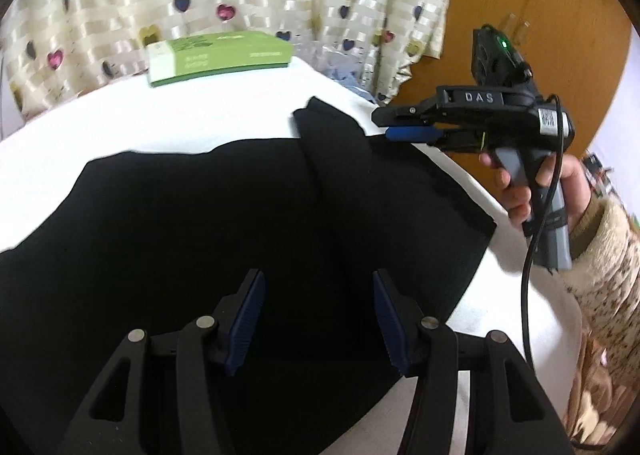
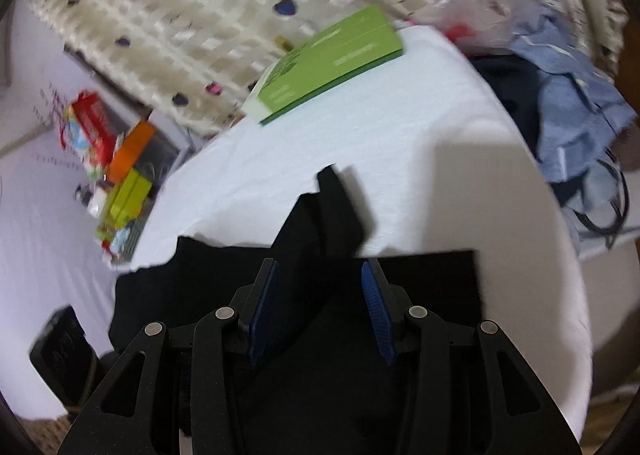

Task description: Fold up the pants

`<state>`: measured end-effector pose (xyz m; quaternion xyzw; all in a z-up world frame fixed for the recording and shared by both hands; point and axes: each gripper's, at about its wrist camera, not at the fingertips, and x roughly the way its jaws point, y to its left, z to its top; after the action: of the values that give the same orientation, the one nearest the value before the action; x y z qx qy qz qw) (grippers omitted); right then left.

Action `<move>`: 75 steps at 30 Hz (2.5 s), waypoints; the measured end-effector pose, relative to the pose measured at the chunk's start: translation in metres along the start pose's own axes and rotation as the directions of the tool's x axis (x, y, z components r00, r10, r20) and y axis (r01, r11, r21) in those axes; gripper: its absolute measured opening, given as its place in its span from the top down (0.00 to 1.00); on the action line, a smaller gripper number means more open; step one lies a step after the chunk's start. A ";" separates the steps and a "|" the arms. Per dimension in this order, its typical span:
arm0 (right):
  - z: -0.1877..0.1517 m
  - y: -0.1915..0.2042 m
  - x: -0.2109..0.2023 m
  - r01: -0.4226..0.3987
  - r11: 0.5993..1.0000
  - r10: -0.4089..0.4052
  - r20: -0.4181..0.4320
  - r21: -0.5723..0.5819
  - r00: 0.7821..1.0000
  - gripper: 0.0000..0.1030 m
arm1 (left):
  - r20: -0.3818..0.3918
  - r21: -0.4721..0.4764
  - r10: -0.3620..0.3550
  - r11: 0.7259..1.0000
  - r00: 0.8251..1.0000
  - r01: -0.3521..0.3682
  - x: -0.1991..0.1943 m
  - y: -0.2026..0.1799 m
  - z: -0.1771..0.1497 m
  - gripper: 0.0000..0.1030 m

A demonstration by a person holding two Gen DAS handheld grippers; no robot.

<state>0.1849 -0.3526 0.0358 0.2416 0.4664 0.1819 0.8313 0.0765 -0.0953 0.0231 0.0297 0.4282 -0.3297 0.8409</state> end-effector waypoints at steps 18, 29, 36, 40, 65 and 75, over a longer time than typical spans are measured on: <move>-0.012 0.028 -0.031 -0.049 0.997 0.051 0.045 -0.059 0.998 0.95 | 0.018 -0.080 0.037 0.996 0.999 -0.036 0.001 0.017 0.002 0.44; -0.048 0.010 -0.098 0.070 0.997 -0.071 0.120 0.015 0.990 0.95 | 0.009 -0.022 -0.084 0.996 0.996 0.084 -0.001 -0.011 0.005 0.44; -0.079 -0.031 -0.096 0.105 0.983 -0.113 0.043 0.148 0.993 0.95 | -0.037 0.053 -0.130 0.990 0.991 0.132 0.007 -0.040 -0.003 0.44; -0.088 -0.041 -0.094 0.099 0.974 -0.109 0.037 0.202 0.993 0.95 | -0.056 0.068 -0.143 0.987 0.988 0.147 0.008 -0.048 -0.005 0.44; -0.105 0.018 -0.074 0.446 0.893 -0.440 0.090 -0.058 0.894 0.54 | -0.028 0.107 0.060 0.993 0.998 -0.056 0.003 -0.049 -0.002 0.44; -0.111 0.018 -0.078 0.337 0.941 -0.337 0.089 0.019 0.937 0.54 | -0.035 0.090 0.061 0.994 0.998 -0.058 0.006 -0.043 -0.005 0.44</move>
<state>0.0488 -0.3537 0.0500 0.1676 0.4629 0.0250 0.8701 0.0506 -0.1305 0.0257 0.0861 0.4276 -0.3225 0.8401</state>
